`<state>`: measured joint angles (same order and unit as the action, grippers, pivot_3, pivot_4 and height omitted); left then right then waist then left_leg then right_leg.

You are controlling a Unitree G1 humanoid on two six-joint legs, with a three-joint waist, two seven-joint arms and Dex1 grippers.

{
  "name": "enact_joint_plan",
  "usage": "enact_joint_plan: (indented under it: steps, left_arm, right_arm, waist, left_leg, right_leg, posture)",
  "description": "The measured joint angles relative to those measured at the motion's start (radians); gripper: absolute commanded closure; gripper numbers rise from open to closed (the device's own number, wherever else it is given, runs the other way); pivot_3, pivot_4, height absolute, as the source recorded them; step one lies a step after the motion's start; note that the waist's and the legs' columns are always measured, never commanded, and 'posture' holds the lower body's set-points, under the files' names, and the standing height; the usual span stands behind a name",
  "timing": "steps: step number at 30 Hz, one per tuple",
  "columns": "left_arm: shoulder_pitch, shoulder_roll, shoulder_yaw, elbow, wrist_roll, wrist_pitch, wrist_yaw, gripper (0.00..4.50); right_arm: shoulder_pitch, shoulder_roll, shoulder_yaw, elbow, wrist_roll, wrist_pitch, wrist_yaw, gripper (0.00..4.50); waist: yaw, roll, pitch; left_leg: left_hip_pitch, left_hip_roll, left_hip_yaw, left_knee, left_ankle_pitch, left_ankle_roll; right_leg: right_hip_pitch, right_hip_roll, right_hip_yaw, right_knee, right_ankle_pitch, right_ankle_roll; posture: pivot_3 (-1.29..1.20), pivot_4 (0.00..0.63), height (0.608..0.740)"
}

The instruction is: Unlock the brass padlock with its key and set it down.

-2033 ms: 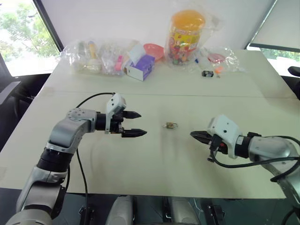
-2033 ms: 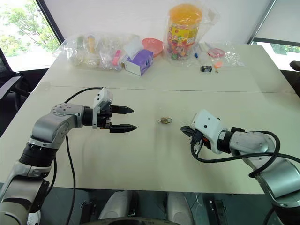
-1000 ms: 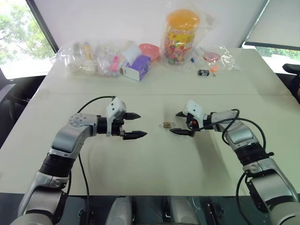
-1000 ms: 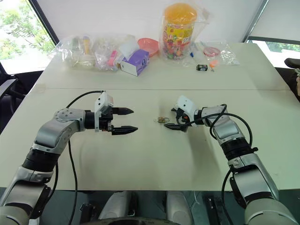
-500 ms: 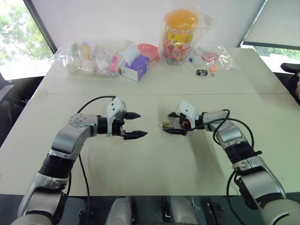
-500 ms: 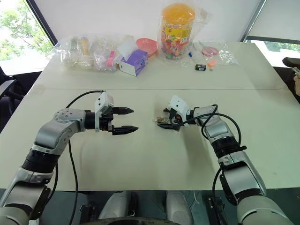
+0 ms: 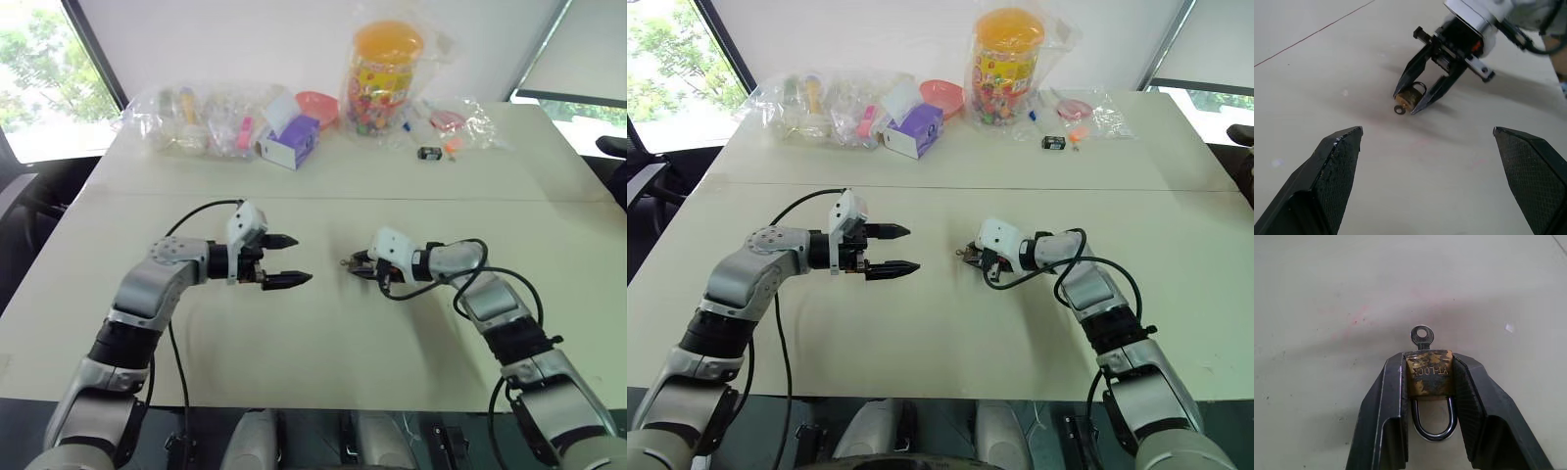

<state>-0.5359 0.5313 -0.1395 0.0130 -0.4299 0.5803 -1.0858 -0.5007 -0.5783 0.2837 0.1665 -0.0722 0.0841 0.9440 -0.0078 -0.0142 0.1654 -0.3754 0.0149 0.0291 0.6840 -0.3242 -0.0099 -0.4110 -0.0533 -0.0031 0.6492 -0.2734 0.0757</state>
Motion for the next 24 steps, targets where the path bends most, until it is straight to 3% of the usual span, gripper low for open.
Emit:
enact_joint_plan:
  steps: [9,16,19,23,24]
  left_arm:
    - [-0.161,-0.095,-0.005,0.117,-0.062,0.088,-0.065,0.00]
    - [-0.212,-0.125,-0.027,0.156,-0.062,0.100,-0.112,0.00]
    - [-0.215,-0.125,-0.028,0.169,-0.061,0.100,-0.117,0.94]
    - [-0.216,-0.120,-0.029,0.169,-0.061,0.100,-0.132,2.88]
    - [-0.216,-0.118,-0.029,0.170,-0.060,0.100,-0.132,2.88]
  right_arm:
    - [0.073,-0.105,-0.010,-0.449,-0.159,-0.116,-0.083,3.76]
    - [0.068,-0.104,-0.017,-0.535,-0.159,-0.057,-0.082,3.76]
    - [0.067,-0.104,-0.017,-0.535,-0.159,-0.043,-0.081,3.76]
    - [0.057,-0.104,-0.017,-0.536,-0.159,-0.040,-0.081,3.76]
    - [0.053,-0.105,-0.017,-0.536,-0.159,-0.040,-0.081,3.76]
  waist:
    - [-0.003,0.000,0.000]
    - [-0.003,0.000,0.000]
    - [-0.003,0.000,0.000]
    - [-0.003,0.000,0.000]
    - [-0.003,0.000,0.000]
  left_leg:
    - [-0.002,0.001,-0.001,0.000,0.000,-0.001]
    - [-0.001,0.001,0.000,0.001,0.000,-0.001]
    - [-0.001,0.001,0.000,0.001,0.000,-0.001]
    - [-0.001,0.001,0.000,0.001,0.000,-0.001]
    - [-0.001,0.001,0.000,0.001,0.000,-0.001]
  right_leg:
    - [-0.002,0.007,0.000,0.001,0.000,0.000]
    - [-0.002,0.007,0.000,0.001,0.000,0.000]
    - [-0.002,0.007,0.000,0.001,0.000,0.000]
    - [-0.002,0.007,0.000,0.001,0.000,0.000]
    - [-0.002,0.007,0.000,0.001,0.000,0.000]
  posture:
    - [0.00,0.150,0.740]
    - [0.00,0.150,0.740]
    - [0.00,0.150,0.740]
    - [0.00,0.150,0.740]
    - [0.00,0.150,0.740]
